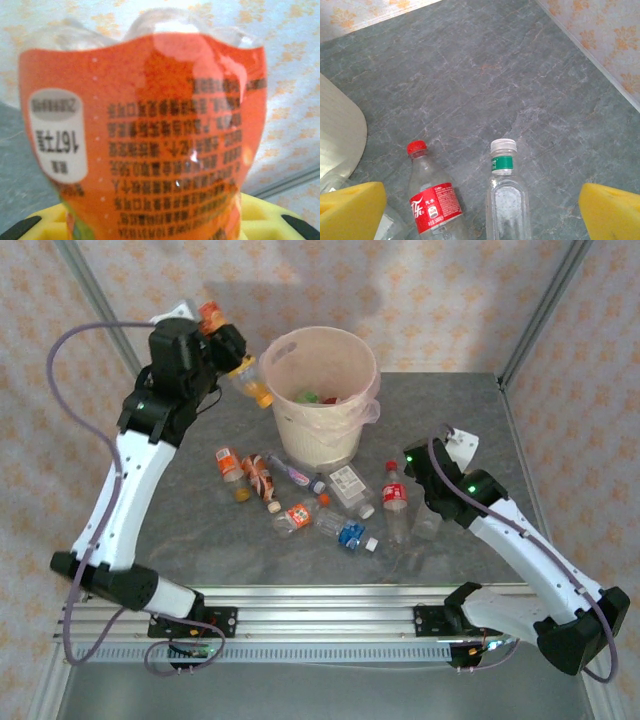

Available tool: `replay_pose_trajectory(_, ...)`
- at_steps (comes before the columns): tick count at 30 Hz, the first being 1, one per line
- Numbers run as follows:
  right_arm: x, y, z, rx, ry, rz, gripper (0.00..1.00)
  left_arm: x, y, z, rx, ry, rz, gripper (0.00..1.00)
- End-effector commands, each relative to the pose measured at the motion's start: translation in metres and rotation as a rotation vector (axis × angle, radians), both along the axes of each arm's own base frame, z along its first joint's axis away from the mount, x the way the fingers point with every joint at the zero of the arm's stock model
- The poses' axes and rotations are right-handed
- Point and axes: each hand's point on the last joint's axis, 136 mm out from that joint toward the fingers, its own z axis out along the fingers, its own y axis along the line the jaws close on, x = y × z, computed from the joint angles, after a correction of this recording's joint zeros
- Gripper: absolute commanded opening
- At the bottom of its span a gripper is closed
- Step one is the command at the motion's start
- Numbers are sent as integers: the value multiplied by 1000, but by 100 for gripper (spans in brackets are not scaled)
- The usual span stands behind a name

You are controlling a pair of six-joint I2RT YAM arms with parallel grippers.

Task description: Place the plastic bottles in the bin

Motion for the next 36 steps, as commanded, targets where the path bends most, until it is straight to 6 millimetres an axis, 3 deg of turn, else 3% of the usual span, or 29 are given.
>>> replay_pose_trajectory(1,-9,-15,2,-32,-4,-51,99,14,-25,32,35,-82,-62,40)
replay_pose_trajectory(6,-18,-24,3,-25,-23,-81,99,44,-54,41,86,-111,-129,39)
replay_pose_trajectory(12,-31,-38,2,-3,-49,-130,99,74,-78,36,149,-127,-197,39)
replay_pose_trajectory(20,-44,-54,-6,12,-28,-189,99,120,-104,8,209,-149,-244,39)
replay_pose_trajectory(31,-36,-50,-65,217,125,-193,99,149,-136,-46,363,-111,-316,42)
replay_pose_trajectory(36,-33,-54,-78,231,169,-199,99,156,-151,-71,426,-85,-338,46)
